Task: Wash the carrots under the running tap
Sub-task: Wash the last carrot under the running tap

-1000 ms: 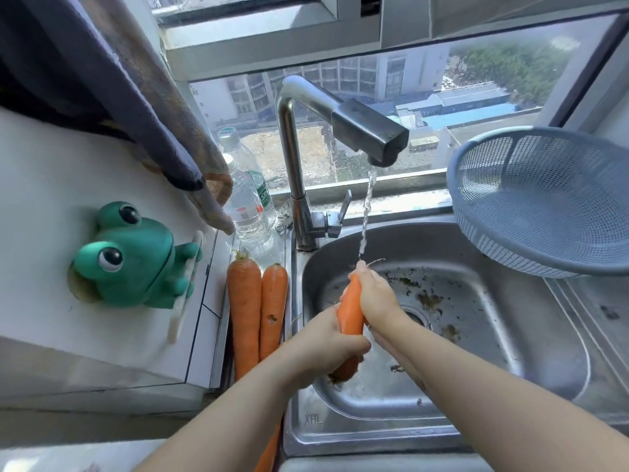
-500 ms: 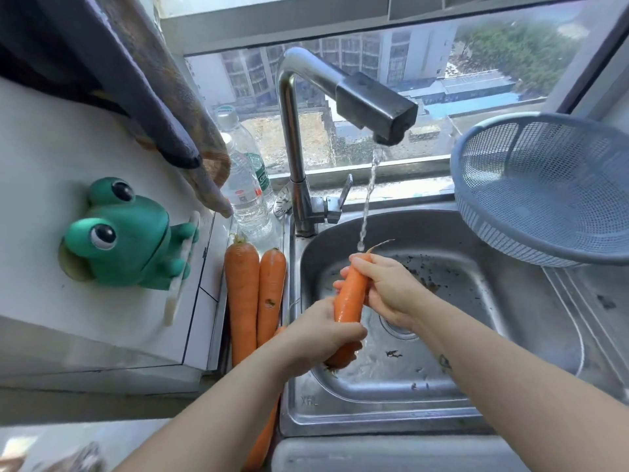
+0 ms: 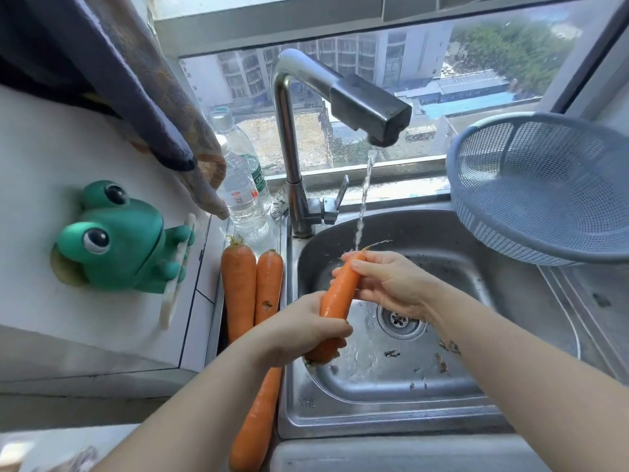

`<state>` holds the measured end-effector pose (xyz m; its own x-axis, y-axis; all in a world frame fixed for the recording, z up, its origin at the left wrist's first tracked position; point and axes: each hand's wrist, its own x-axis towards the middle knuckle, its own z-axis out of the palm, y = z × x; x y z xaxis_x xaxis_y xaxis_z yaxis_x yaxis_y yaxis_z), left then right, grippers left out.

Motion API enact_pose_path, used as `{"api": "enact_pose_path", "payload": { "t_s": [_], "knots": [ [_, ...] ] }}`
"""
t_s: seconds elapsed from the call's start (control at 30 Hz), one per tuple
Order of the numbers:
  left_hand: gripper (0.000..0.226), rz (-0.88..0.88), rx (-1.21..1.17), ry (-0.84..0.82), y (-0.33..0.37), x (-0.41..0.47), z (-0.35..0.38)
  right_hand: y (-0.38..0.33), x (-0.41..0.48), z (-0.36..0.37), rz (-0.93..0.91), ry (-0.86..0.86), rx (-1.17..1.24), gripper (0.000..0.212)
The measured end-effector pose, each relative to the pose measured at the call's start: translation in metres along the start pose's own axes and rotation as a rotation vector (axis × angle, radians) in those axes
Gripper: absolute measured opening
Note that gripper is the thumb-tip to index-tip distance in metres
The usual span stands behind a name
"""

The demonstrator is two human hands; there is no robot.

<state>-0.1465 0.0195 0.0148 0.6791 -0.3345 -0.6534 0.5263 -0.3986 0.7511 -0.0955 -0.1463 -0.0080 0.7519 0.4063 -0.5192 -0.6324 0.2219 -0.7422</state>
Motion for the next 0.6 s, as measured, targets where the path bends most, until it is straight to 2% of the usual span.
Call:
{"api": "enact_pose_path", "payload": {
  "t_s": [0.07,0.1,0.17,0.27,0.37,0.43,0.53,0.6],
  "knots": [
    [0.022,0.033,0.228,0.117,0.003,0.002,0.005,0.002,0.004,0.005,-0.03,0.079,-0.047,0.018],
    [0.022,0.045,0.259,0.14,0.003,0.004,0.006,0.003,0.006,0.006,-0.036,0.107,-0.058,0.018],
    [0.021,0.039,0.141,0.072,0.004,0.004,0.002,0.001,0.005,0.006,-0.029,0.103,-0.057,0.02],
    [0.02,-0.004,-0.094,-0.066,0.005,0.0,-0.009,-0.006,-0.002,0.0,0.012,-0.021,0.064,0.025],
    [0.018,-0.03,-0.159,-0.09,0.007,-0.002,-0.011,-0.008,-0.003,-0.001,0.012,-0.055,0.128,0.026],
    [0.018,-0.035,-0.051,-0.025,0.01,-0.002,-0.005,-0.004,0.0,0.004,-0.01,0.014,0.097,0.022],
    [0.028,0.011,0.427,0.193,0.014,0.001,0.01,0.004,0.007,0.014,-0.043,0.189,0.026,0.013],
    [0.032,0.065,0.548,0.265,0.012,0.003,0.019,0.008,0.012,0.02,-0.064,0.326,0.013,0.016]
  ]
}}
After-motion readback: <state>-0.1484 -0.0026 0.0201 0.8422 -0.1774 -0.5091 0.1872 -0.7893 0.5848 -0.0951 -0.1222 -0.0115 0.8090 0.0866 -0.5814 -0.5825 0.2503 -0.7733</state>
